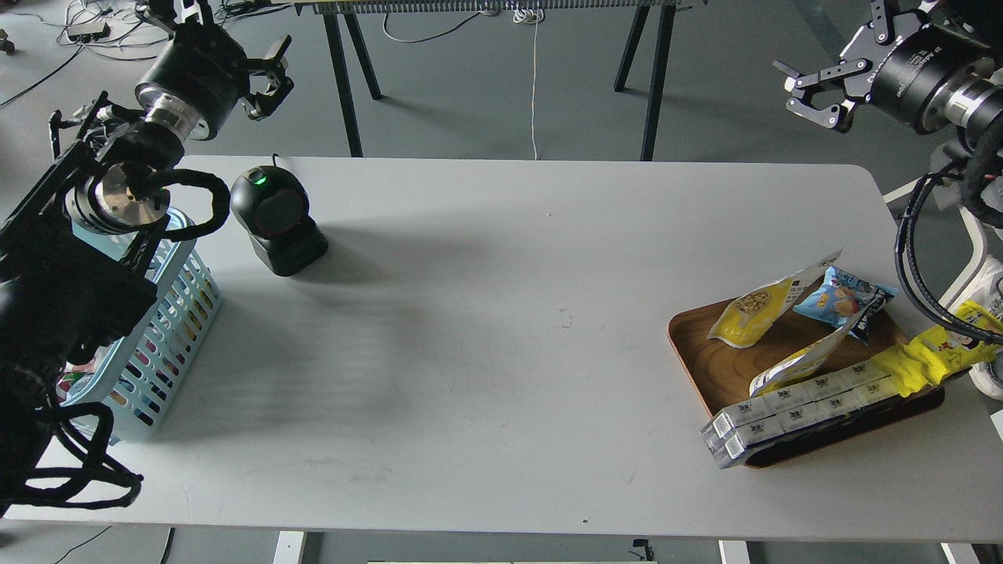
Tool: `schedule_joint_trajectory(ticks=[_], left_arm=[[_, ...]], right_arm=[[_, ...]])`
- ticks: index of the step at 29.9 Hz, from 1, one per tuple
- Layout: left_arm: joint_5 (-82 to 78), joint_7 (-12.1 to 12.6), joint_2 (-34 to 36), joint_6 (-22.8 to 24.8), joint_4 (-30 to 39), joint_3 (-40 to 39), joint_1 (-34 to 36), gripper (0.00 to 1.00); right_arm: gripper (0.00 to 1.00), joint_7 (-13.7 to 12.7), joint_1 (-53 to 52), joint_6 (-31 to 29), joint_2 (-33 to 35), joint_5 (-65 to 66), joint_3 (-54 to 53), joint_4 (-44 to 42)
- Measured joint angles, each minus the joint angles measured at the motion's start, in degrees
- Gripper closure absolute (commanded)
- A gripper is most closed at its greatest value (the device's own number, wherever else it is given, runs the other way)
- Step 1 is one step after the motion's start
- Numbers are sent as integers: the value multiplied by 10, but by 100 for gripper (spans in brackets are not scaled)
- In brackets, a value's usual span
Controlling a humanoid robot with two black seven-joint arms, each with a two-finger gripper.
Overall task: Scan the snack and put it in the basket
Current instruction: 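Move the right gripper over the wooden tray toward the yellow snack packet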
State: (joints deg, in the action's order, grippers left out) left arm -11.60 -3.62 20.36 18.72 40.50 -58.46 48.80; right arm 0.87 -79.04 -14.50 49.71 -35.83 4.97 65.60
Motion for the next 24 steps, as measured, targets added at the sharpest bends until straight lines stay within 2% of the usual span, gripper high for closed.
schedule_joint_trajectory(ticks=[4, 9, 15, 19, 24], left_arm=[[0, -1, -2, 0, 0, 0, 1, 0], [0, -3, -2, 0, 0, -1, 1, 0], [1, -8, 2, 6, 0, -2, -2, 0], [2, -10, 6, 18, 0, -3, -3, 0], [2, -17, 9, 20, -1, -4, -3, 0]], right_arm=[[1, -10, -119, 39, 3, 66, 147, 63], [1, -61, -250, 75, -22, 144, 269, 141], [1, -106, -407, 88, -98, 174, 429, 187], [1, -144, -476, 89, -164, 174, 503, 212], [1, -162, -514, 95, -243, 167, 562, 235]])
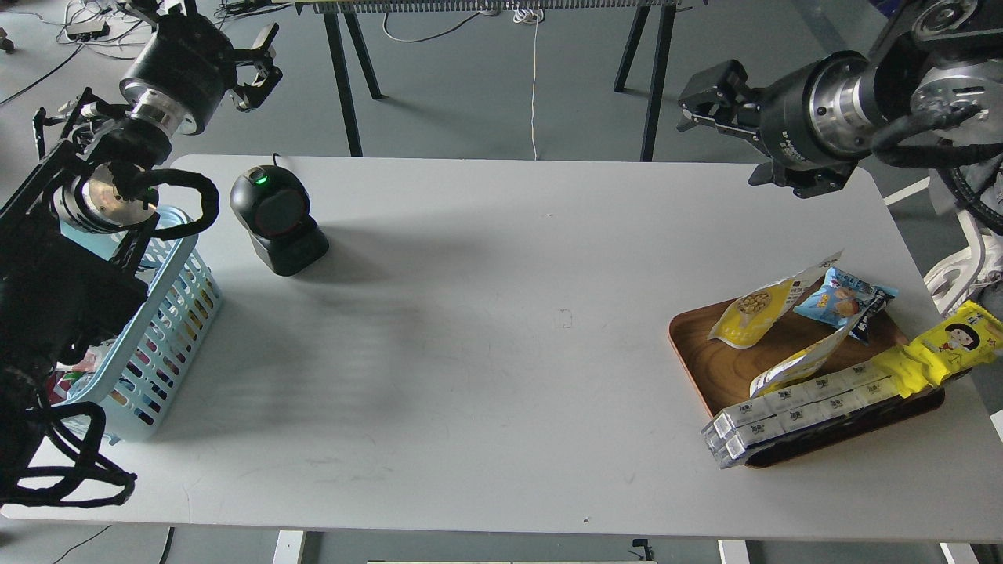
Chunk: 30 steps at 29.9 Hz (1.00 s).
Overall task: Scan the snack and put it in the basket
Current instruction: 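Move the right gripper over the wooden tray toward the yellow snack packet, then lower the right gripper and grasp the yellow snack packet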
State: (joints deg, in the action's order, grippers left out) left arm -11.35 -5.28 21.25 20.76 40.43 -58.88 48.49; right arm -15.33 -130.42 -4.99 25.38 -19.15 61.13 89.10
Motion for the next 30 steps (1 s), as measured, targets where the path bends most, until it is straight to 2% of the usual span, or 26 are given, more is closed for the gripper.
schedule_joint_trajectory(ticks=[6, 16, 30], left_arm=[[6, -1, 1, 3, 1, -8, -1, 0], [10, 0, 2, 5, 2, -13, -2, 0], [12, -1, 6, 4, 1, -12, -6, 0]], right_arm=[[1, -16, -2, 37, -17, -38, 24, 26], [1, -18, 11, 84, 77, -121, 28, 55], [4, -18, 83, 130, 111, -128, 25, 55]])
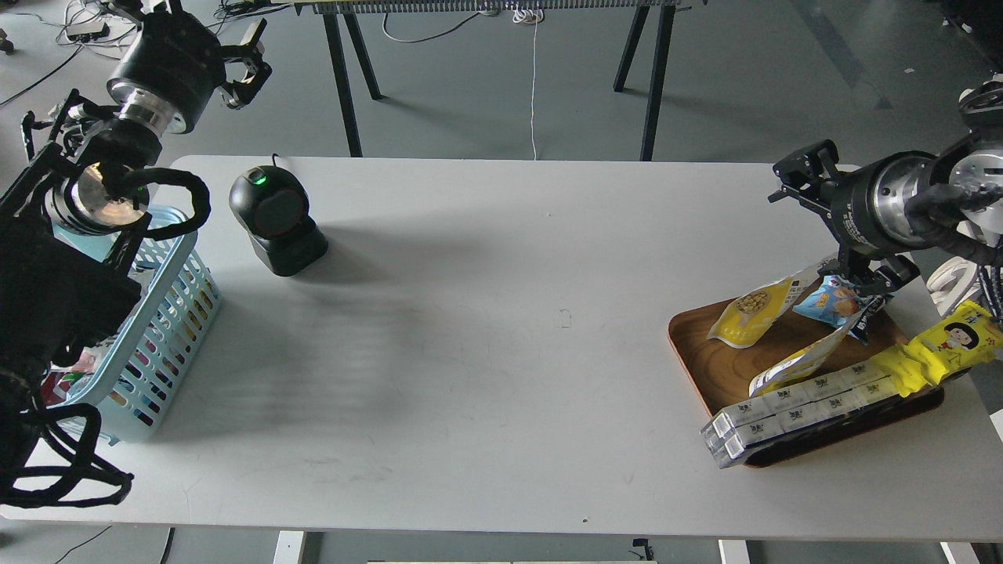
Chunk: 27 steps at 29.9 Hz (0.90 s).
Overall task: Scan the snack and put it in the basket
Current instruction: 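Lower the right gripper and grasp the yellow snack packet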
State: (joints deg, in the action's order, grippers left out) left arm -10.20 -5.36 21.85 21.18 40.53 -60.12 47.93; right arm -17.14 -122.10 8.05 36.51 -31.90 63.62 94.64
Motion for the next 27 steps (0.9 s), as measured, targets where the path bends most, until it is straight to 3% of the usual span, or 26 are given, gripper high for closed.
schedule_joint_trajectory(ticks=[6, 14, 27], left_arm=[[0, 0, 0, 0, 0, 0, 0, 0], [0, 0, 0, 0, 0, 0, 0, 0], [0, 0, 0, -1, 0, 3, 0, 0]], right_arm=[[8, 0, 31, 20, 9, -1, -7, -1], [22, 0, 84, 49, 9, 0, -45, -7], [66, -1, 123, 67, 7, -9, -84, -30]])
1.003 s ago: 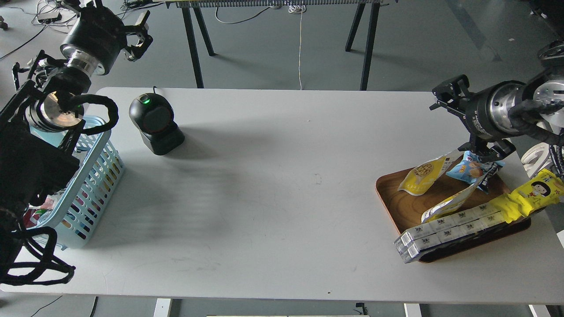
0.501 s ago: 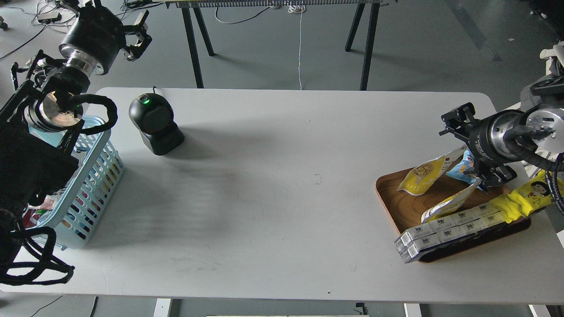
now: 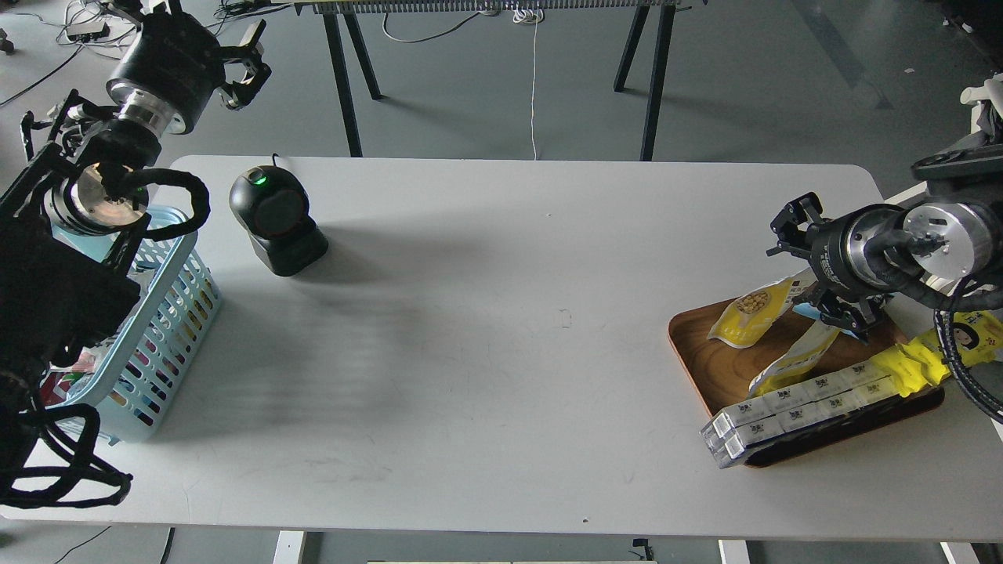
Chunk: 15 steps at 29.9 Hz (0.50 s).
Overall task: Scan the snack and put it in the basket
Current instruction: 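Lower the right gripper and grasp the yellow snack packet, then carry the yellow packet with the right gripper toward the scanner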
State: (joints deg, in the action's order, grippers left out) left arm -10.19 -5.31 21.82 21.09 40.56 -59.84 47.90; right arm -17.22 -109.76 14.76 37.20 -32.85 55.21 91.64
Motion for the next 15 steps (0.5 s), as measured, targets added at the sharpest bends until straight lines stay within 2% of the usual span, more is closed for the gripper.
schedule_joint_trajectory(ticks=[3, 5, 7, 15], left_arm=[[0, 0, -1, -1, 0, 1, 0, 0], [0, 0, -1, -1, 0, 1, 0, 0], [0, 0, -1, -1, 0, 1, -1, 0], [0, 0, -1, -2, 0, 3, -1, 0]], right_arm=[[75, 0, 6, 0, -2, -2, 0, -5], [92, 0, 8, 0, -2, -3, 0, -5], [99, 0, 9, 0, 0, -3, 0, -6], [100, 0, 6, 0, 9, -3, -1, -3]])
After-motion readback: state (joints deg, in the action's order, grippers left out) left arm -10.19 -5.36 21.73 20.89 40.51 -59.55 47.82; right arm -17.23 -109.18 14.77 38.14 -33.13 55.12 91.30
